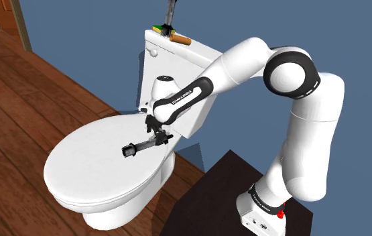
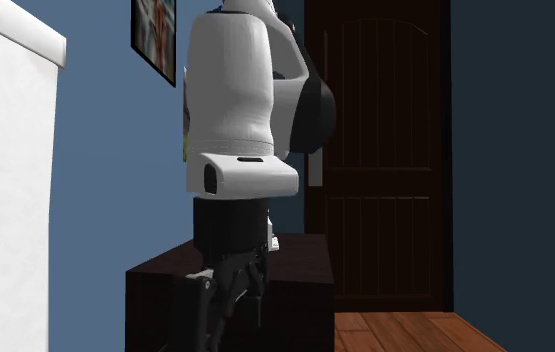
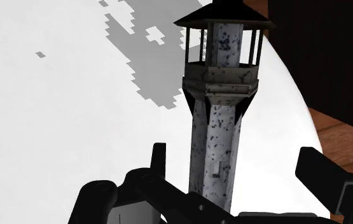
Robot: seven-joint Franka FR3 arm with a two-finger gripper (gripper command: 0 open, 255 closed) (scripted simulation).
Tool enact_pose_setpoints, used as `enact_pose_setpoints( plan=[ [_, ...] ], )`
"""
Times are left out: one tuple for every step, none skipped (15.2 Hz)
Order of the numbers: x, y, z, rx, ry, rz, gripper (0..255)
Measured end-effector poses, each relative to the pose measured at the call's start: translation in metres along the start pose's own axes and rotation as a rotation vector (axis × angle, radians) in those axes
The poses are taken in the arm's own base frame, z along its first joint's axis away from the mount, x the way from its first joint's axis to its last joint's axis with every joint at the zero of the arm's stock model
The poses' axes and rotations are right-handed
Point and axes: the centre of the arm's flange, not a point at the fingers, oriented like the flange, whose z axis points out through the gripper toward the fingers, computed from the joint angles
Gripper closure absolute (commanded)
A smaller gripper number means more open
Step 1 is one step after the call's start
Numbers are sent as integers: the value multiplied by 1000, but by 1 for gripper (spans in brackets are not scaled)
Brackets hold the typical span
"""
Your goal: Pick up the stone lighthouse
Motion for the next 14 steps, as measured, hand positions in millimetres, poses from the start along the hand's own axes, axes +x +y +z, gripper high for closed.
enact_pose_setpoints(
  plan=[
    [2, 1, 5, 0, 0, -8, 0],
    [2, 2, 10, -1, 0, -12, 0],
    [3, 3, 16, -1, 0, -14, 0],
    [4, 1, 22, -1, 1, -15, 0],
    [4, 2, 27, -1, 1, -16, 0],
    [4, 3, 32, -1, 1, -16, 0],
    [4, 3, 36, -1, 1, -16, 0],
    [3, 2, 38, -1, 1, -16, 255],
    [3, 2, 39, -1, 1, -16, 255],
    [3, 2, 40, -1, 1, -16, 255],
    [3, 2, 40, -2, 1, -16, 255],
    [3, 2, 40, -2, 1, -15, 255],
    [3, 2, 40, -2, 2, -15, 255],
    [3, 2, 40, -2, 2, -15, 255]
  ],
)
